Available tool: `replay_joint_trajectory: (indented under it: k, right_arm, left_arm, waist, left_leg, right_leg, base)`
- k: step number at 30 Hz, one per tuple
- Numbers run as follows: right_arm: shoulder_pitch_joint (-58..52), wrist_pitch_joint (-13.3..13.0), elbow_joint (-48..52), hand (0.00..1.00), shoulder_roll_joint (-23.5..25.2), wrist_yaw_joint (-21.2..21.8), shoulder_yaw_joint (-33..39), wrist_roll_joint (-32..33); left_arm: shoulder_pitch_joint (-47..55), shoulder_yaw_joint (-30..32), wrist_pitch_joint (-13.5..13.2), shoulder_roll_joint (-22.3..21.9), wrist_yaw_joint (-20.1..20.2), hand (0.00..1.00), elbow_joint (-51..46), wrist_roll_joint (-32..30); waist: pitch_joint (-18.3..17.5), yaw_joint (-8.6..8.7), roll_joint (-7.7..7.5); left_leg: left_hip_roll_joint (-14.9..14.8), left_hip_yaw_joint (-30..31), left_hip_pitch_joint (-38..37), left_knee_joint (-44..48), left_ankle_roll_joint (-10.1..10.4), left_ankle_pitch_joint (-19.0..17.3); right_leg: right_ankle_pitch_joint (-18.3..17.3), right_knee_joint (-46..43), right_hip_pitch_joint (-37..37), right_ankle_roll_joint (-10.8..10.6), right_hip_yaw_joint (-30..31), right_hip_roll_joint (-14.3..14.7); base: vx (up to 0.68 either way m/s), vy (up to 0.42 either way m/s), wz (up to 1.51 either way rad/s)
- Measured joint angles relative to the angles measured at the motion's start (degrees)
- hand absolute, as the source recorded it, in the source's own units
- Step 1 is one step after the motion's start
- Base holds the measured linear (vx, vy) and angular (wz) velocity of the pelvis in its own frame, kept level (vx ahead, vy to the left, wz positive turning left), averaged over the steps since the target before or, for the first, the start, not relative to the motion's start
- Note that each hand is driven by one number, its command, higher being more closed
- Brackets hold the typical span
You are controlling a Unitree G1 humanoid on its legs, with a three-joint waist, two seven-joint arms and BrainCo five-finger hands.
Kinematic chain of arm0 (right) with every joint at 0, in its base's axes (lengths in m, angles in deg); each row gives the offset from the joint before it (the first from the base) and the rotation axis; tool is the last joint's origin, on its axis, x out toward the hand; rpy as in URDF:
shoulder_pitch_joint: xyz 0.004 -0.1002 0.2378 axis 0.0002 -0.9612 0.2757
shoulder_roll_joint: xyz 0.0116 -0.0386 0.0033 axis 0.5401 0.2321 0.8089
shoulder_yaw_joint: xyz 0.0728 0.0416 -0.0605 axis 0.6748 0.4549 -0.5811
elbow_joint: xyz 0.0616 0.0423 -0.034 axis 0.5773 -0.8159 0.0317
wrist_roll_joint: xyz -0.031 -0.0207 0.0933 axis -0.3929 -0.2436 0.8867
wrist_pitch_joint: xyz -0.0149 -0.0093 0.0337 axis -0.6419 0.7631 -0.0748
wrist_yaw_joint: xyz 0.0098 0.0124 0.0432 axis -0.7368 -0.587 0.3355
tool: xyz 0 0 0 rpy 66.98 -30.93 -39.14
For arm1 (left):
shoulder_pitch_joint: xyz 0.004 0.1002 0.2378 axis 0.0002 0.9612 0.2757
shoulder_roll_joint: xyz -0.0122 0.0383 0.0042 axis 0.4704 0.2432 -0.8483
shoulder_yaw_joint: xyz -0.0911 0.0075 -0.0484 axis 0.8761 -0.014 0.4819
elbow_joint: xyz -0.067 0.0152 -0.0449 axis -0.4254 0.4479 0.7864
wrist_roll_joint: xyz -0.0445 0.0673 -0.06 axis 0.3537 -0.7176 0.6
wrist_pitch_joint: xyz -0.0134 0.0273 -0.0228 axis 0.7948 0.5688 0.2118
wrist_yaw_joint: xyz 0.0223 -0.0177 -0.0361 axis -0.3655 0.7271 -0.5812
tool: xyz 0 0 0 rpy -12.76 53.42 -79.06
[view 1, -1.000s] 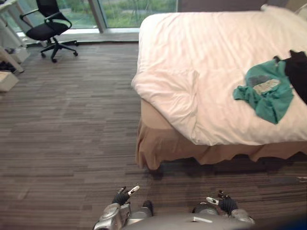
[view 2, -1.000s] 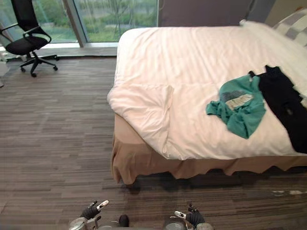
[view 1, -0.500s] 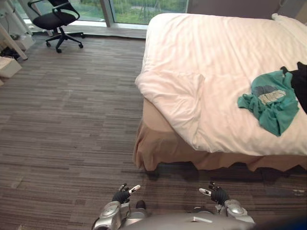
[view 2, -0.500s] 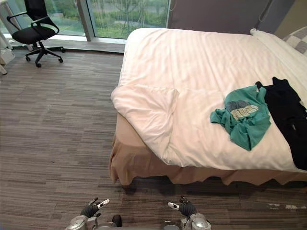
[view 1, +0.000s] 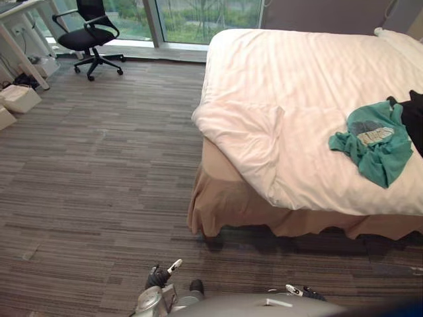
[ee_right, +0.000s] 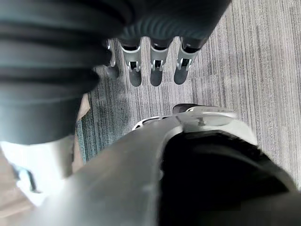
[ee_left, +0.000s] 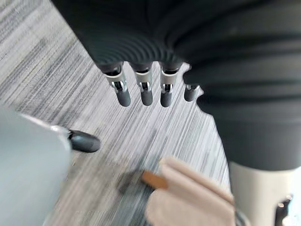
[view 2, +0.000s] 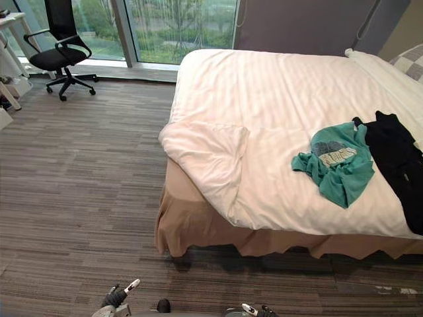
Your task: Tidy the bed and pick cloth on bed and put in laundry
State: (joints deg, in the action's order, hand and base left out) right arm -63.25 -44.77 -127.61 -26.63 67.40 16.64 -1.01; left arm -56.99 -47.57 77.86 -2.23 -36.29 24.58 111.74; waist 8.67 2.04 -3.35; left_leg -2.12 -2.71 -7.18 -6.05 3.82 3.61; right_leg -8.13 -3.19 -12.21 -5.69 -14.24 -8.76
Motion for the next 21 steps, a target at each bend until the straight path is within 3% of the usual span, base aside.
replay_joint_trajectory:
  k: [8, 11, 15, 21]
  right_arm:
    - [2.8, 1.9, -0.1, 0.00, -0.3, 0.8, 2.5, 2.1]
    - [3.6, 2.9, 0.1, 0.00, -0.6, 0.8, 2.6, 2.7]
    - [3.7, 4.5, 0.5, 0.00, -1.5, 0.9, 2.8, 4.5]
    - [3.7, 5.7, 1.1, 0.00, -2.0, 1.7, 4.8, 4.5]
  left_arm:
    - [-0.6, 5.3, -6.6, 0.2, -7.5, 0.00, -6.3, 2.1]
    - [-0.7, 8.2, -8.6, 0.9, -11.8, 0.00, -11.4, -1.3]
    - [-1.3, 10.0, -9.5, 3.3, -17.9, 0.00, -19.0, -7.1]
    - [-5.7, 12.4, -9.0, 12.0, -24.3, 0.00, -30.1, -16.1]
  waist:
    - [-0.8, -0.07, 1.63]
    - [-0.7, -0.28, 1.80]
    - [-0.6, -1.40, 1.74]
    - [-0.4, -1.64, 1.69]
  left_leg:
    - [-0.2, 0.2, -0.1, 0.0, 0.4, 0.3]
    - [-0.3, 0.3, -0.5, 0.0, 0.3, 0.2]
    - [-0.6, -1.0, -1.0, 0.0, 0.2, -0.7]
    - [-0.8, -5.2, -2.8, 0.0, 0.2, -2.0]
  right_leg:
    - [-0.4, 0.4, -1.0, 0.6, -1.6, 0.3]
    - [-0.6, 0.3, -1.3, 0.7, -2.1, 0.4]
    - [-0.8, 0.5, -1.2, 0.7, -1.4, 0.4]
    - [1.3, 3.5, -2.3, 0.4, 1.6, 0.5]
  base:
    - [0.00, -0.029, 0.10]
    - [-0.09, -0.020, 0.06]
    - [-0.06, -0.001, -0.14]
    - [0.04, 0.015, -0.33]
